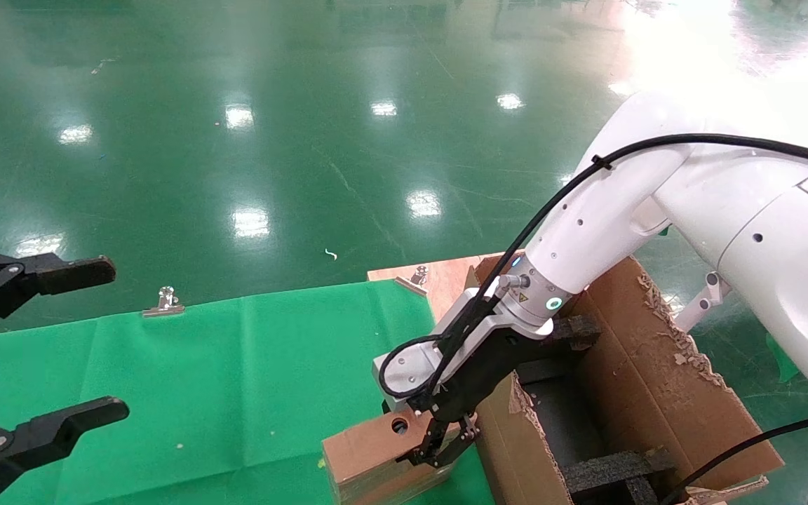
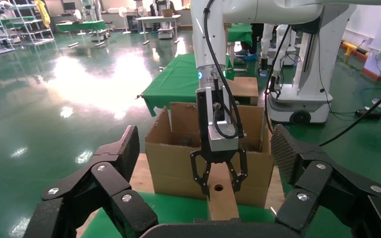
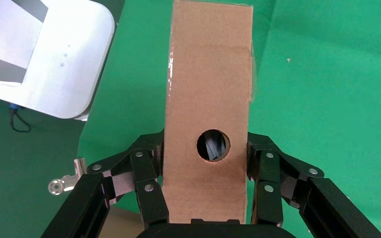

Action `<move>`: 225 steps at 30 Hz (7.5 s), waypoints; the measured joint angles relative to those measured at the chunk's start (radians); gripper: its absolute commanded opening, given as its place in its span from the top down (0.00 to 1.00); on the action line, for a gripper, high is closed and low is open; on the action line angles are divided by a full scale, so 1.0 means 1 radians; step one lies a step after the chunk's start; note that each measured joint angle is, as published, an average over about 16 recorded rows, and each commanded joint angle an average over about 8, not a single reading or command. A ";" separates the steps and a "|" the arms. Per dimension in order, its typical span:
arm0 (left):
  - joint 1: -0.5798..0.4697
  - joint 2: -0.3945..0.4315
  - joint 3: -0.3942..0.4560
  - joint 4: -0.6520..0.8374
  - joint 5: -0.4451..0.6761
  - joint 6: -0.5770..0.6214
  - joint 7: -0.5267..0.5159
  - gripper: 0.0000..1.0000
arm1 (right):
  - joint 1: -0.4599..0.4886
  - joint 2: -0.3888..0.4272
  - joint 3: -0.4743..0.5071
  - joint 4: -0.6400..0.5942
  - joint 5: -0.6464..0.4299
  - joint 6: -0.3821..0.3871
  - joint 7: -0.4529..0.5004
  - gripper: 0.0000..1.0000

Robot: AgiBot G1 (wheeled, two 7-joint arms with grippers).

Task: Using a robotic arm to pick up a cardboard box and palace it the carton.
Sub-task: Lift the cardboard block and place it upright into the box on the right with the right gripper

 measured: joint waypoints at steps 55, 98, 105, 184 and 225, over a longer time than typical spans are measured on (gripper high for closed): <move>0.000 0.000 0.000 0.000 0.000 0.000 0.000 0.00 | 0.557 0.202 -0.240 -0.359 0.074 -0.011 -0.178 1.00; 0.000 0.000 0.000 0.000 0.000 0.000 0.000 0.00 | 0.339 0.607 -0.271 -0.485 0.290 0.024 0.353 1.00; 0.000 0.000 0.000 0.000 0.000 0.000 0.000 0.00 | 0.335 0.601 -0.270 -0.490 0.291 0.034 0.361 1.00; 0.000 0.000 0.000 0.001 0.000 -0.001 0.000 0.00 | 0.252 0.706 -0.508 0.432 -0.254 0.635 1.518 1.00; 0.000 0.000 0.000 0.001 0.000 -0.001 0.000 0.00 | -0.030 0.552 -0.588 0.286 -0.262 0.891 1.629 1.00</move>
